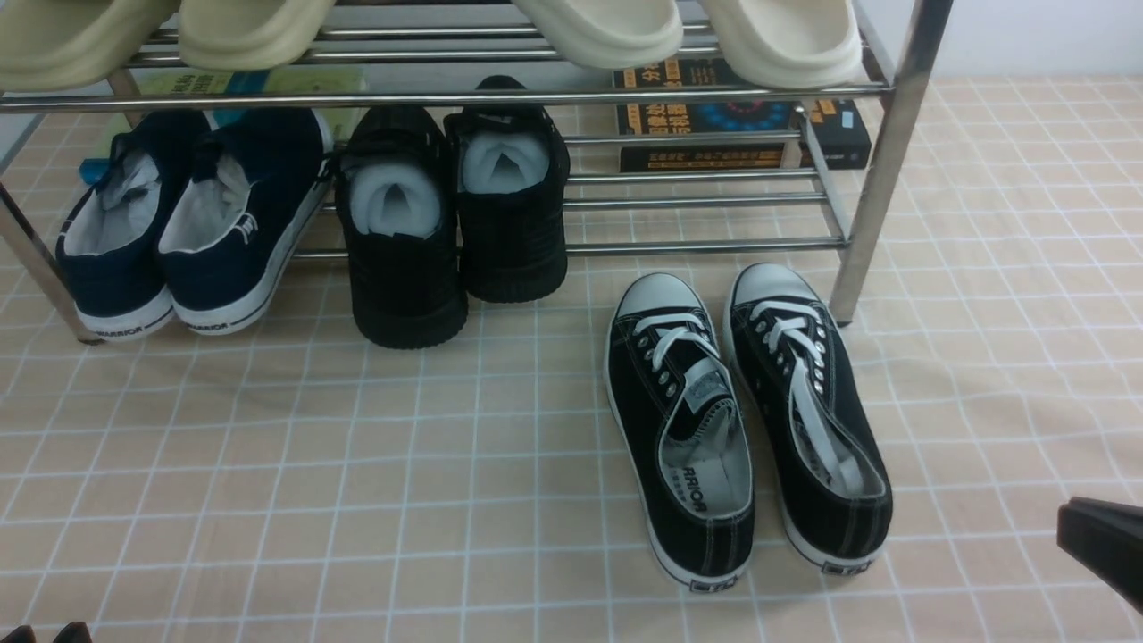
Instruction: Take the shoes off the shelf from the light coffee tablecloth by hand.
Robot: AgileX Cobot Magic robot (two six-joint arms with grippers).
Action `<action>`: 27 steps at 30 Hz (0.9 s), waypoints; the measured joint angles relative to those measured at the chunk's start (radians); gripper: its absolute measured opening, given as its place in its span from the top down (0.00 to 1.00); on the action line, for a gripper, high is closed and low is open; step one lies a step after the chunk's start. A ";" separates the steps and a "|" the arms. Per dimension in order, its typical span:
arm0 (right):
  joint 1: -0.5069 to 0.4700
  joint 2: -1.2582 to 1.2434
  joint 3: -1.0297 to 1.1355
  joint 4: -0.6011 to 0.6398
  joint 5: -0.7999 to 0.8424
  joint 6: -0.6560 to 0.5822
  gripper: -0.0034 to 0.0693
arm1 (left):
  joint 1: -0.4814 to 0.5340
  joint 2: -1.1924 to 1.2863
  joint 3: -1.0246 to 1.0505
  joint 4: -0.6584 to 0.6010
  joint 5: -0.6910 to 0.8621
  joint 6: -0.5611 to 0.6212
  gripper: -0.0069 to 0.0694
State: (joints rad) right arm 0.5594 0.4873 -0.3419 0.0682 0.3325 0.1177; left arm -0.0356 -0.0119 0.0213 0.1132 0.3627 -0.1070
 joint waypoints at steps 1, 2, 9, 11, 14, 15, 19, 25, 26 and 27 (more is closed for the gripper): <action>0.000 0.000 0.000 0.000 0.002 0.000 0.95 | 0.000 0.000 0.000 0.000 0.000 0.000 0.59; 0.000 0.000 0.000 0.000 0.006 0.000 0.95 | 0.000 0.000 0.000 0.000 0.000 0.000 0.59; 0.000 0.000 0.000 0.000 0.012 0.000 0.94 | 0.000 0.000 0.000 0.000 0.000 0.000 0.59; 0.000 -0.005 0.009 -0.006 0.007 0.000 0.94 | 0.000 0.000 0.000 0.000 0.000 0.000 0.59; -0.035 -0.048 0.054 -0.020 -0.011 -0.001 0.94 | 0.000 0.000 0.000 0.000 0.000 0.000 0.59; -0.045 -0.056 0.063 -0.023 -0.015 -0.001 0.93 | 0.000 0.000 0.000 0.000 0.000 0.000 0.59; -0.195 -0.161 0.166 -0.056 -0.018 -0.001 0.93 | 0.000 0.000 0.000 0.001 0.000 0.000 0.59; -0.436 -0.373 0.311 -0.117 -0.007 -0.029 0.92 | 0.000 0.000 0.000 0.001 0.000 0.000 0.59; -0.462 -0.405 0.326 -0.112 -0.006 -0.030 0.92 | 0.000 0.000 0.000 0.001 0.000 0.000 0.59; -0.491 -0.434 0.344 -0.102 -0.004 -0.030 0.92 | 0.000 0.000 0.000 0.001 0.000 0.000 0.59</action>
State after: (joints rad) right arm 0.0685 0.0532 0.0020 -0.0343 0.3287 0.0876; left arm -0.0356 -0.0119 0.0213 0.1142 0.3627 -0.1070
